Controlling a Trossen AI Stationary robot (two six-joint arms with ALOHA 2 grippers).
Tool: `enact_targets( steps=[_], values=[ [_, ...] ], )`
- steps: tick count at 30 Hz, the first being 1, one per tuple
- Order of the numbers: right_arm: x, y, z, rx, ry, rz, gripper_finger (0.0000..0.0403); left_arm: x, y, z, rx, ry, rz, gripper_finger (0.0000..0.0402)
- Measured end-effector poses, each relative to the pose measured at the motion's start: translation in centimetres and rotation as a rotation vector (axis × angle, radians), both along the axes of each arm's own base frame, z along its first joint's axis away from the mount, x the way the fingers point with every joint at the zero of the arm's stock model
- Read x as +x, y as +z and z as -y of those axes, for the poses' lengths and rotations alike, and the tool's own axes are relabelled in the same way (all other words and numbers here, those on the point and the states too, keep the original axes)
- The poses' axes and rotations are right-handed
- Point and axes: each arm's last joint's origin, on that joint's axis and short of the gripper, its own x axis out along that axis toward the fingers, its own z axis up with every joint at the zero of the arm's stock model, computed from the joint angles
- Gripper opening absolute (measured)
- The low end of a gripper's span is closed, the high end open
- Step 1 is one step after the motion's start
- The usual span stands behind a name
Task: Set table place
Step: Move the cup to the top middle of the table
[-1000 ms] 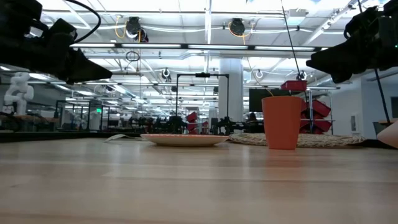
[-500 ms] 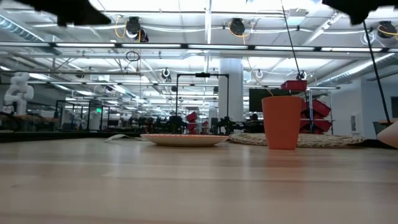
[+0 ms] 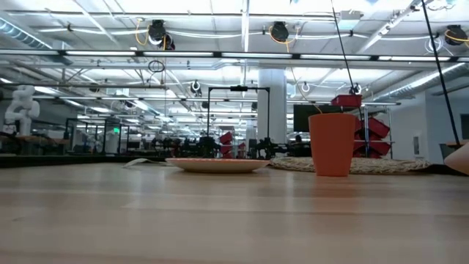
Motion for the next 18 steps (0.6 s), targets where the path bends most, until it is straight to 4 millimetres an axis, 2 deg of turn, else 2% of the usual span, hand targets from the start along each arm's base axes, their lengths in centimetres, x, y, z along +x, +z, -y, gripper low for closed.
enact_targets(
  steps=[2, 5, 8, 12, 18],
  values=[
    [2.4, 0.1, 0.3, 0.025, 0.001, -0.124, 0.0151, 2.0, -0.8, -0.9, -0.075, 0.002, -0.116, 0.0134],
    [5.4, -1.0, 0.5, 0.088, 0.036, -0.319, 0.0151, 4.9, -3.8, -2.2, -0.18, 0.018, -0.344, 0.0139],
    [7.6, -2.5, 0.5, 0.172, 0.088, -0.445, 0.0151, 7.1, -6.6, -2.8, -0.258, 0.004, -0.486, 0.014],
    [9.2, -4.0, 0.3, 0.251, 0.105, -0.557, 0.0151, 9.5, -9.7, -3.2, -0.322, -0.051, -0.513, 0.014],
    [9.6, -4.9, -0.8, 0.329, 0.148, -0.617, 0.0151, 10.5, -14.0, -2.9, -0.41, -0.14, -0.515, 0.014]
  ],
)
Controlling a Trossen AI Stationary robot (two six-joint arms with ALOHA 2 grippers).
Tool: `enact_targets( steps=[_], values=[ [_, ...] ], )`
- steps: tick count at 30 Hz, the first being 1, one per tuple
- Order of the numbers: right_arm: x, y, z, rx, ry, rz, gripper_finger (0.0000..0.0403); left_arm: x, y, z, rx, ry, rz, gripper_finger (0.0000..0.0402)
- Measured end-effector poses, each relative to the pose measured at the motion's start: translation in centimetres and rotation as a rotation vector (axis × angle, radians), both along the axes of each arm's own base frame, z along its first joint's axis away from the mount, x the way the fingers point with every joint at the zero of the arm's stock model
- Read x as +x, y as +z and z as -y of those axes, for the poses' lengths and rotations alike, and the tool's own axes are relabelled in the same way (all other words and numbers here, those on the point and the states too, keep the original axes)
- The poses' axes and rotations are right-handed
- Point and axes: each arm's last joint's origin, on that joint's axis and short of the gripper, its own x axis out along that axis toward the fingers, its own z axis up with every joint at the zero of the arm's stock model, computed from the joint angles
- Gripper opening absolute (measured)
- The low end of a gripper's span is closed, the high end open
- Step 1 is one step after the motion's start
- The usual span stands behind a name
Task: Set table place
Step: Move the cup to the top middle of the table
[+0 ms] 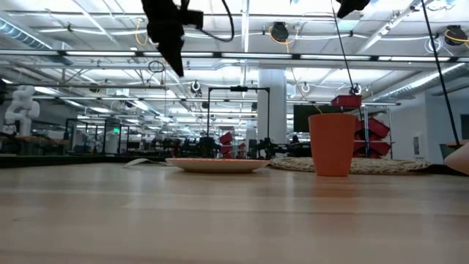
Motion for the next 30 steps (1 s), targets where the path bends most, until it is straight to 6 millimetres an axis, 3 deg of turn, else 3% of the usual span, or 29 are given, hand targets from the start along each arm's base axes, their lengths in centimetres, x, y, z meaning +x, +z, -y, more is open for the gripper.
enact_targets(
  steps=[4, 8, 16, 23, 30],
  values=[
    [-0.2, -1.9, -0.5, 0.036, -0.003, -0.055, 0.0151, 0.5, -3.3, 1.1, -0.028, -0.047, -0.024, 0.014],
    [0.5, -5.4, -0.8, 0.105, 0.022, -0.101, 0.0151, 0.7, -6.2, 2.4, -0.032, -0.093, -0.035, 0.014],
    [2.0, -11.8, -0.8, 0.115, 0.105, -0.125, 0.0151, 0.5, -10.0, 3.8, -0.039, -0.101, -0.012, 0.014],
    [2.5, -13.9, -0.5, 0.09, 0.132, -0.069, 0.0151, -0.1, -12.7, 4.0, -0.042, -0.087, 0.012, 0.014],
    [2.8, -14.8, 0.9, 0.116, 0.11, -0.027, 0.0151, -0.1, -13.5, 4.1, -0.059, -0.096, 0.06, 0.014]
  ],
)
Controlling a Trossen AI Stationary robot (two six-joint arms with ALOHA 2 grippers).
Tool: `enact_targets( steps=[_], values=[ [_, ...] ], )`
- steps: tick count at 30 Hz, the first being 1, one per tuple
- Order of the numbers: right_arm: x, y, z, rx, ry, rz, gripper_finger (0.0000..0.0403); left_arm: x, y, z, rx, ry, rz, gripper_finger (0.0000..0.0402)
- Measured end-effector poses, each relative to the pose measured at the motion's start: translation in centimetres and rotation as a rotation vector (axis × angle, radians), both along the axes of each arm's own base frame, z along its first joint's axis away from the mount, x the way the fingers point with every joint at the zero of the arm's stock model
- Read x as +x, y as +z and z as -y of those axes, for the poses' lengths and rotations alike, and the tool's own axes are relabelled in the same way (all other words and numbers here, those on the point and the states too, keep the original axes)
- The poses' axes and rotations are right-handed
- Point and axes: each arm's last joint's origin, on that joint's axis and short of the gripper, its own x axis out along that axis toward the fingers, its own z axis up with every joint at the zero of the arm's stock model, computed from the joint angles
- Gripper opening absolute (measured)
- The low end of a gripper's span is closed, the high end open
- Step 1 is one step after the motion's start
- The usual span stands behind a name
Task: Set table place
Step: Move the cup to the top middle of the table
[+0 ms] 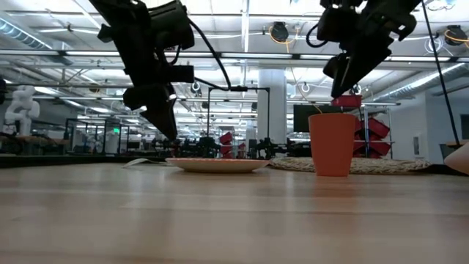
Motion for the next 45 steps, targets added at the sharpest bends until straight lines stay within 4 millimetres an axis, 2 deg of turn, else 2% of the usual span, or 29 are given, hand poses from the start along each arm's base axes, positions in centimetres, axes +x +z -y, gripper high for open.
enact_targets(
  steps=[7, 16, 19, 22, 23, 30, 37, 41, 45],
  values=[
    [0.3, -2.4, 1.2, 0.063, 0.002, -0.062, 0.0151, 0.2, 0.1, 0.6, 0.001, -0.022, 0.016, 0.014],
    [1.9, -4.9, 1.7, 0.037, 0.038, -0.141, 0.0147, 0.4, 0.1, 1.0, -0.006, -0.041, 0.031, 0.014],
    [2.1, -5.6, 1.8, -0.019, 0.069, -0.172, 0.0114, 0.4, 0.1, 1.0, -0.016, -0.046, 0.032, 0.014],
    [2.4, -6.0, 1.8, -0.074, 0.139, -0.177, 0.0031, 0.4, 0.1, 1.0, -0.026, -0.051, 0.028, 0.014],
    [2.4, -6.0, 1.9, -0.087, 0.156, -0.167, 0.0017, 0.3, 0.1, 1.0, -0.03, -0.053, 0.026, 0.014],
    [3.5, -5.0, 2.8, -0.179, 0.18, -0.065, 0.0001, 0.3, 0.0, 1.5, -0.083, -0.082, 0.019, 0.014],
    [4.6, -1.7, 6.2, -0.262, 0.165, 0.041, 0.0001, 0.2, -0.1, 2.6, -0.099, -0.125, -0.006, 0.014],
    [5.8, -0.8, 9.4, -0.293, 0.166, 0.066, 0.0, 0.2, -0.1, 3.5, -0.117, -0.132, -0.01, 0.014],
    [7.8, -0.5, 12.9, -0.296, 0.172, 0.066, 0.0, 0.1, -0.2, 4.5, -0.133, -0.138, -0.013, 0.014]
  ],
)
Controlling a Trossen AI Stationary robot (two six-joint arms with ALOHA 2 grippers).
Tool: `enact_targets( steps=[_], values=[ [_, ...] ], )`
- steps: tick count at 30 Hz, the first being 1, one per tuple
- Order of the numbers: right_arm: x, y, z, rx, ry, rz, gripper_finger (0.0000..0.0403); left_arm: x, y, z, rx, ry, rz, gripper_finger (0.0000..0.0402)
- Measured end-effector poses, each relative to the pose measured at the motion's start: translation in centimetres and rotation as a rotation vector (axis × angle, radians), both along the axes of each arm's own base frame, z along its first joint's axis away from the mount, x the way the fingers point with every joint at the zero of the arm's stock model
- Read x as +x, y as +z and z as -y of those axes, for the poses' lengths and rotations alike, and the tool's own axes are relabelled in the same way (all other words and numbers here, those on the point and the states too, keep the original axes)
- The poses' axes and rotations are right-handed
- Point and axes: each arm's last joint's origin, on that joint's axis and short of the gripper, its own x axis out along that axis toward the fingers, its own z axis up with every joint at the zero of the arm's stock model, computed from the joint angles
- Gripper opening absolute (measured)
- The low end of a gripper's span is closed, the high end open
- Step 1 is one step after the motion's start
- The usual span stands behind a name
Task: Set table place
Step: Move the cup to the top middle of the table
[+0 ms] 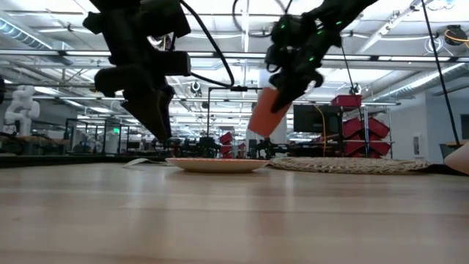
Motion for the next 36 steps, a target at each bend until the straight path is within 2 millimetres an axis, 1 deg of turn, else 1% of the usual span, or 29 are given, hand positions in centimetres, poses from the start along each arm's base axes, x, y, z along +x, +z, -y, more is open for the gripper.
enact_targets(
  steps=[5, 9, 13, 16, 19, 24, 30, 33, 36],
  values=[
    [2.5, -1.1, 4.1, 0.014, 0.009, -0.111, 0.0, 0.0, 0.0, 1.3, -0.016, -0.016, 0.002, 0.014],
    [4.1, -1.8, 6.8, 0.021, 0.019, -0.163, 0.0, -0.1, 0.0, 2.2, -0.02, -0.038, 0.003, 0.014],
    [5.3, -1.3, 9.1, 0.017, 0.01, -0.167, 0.0, -0.1, 0.0, 2.7, -0.024, -0.051, 0.004, 0.014],
    [5.8, -2.1, 10.4, 0.06, 0.003, -0.232, 0.0, -0.2, 0.0, 3.0, -0.023, -0.062, 0.003, 0.014],
    [6.3, -2.8, 11.3, 0.092, 0.003, -0.28, 0.0, -0.2, 0.0, 3.3, -0.022, -0.071, 0.002, 0.014],
    [7.1, -4.3, 11.8, 0.11, 0.025, -0.324, 0.0, -0.2, 0.0, 3.3, -0.012, -0.088, 0.0, 0.014],
    [7.3, -4.3, 11.8, 0.099, 0.027, -0.312, 0.0003, -0.2, 0.0, 3.3, 0.003, -0.111, -0.001, 0.014],
    [7.3, -4.2, 11.8, 0.106, 0.013, -0.309, 0.0023, -0.1, 0.0, 3.2, 0.007, -0.116, 0.005, 0.014],
    [7.4, -3.9, 11.9, 0.099, -0.006, -0.284, 0.0054, -0.1, 0.0, 3.2, 0.007, -0.116, 0.006, 0.014]
  ],
)
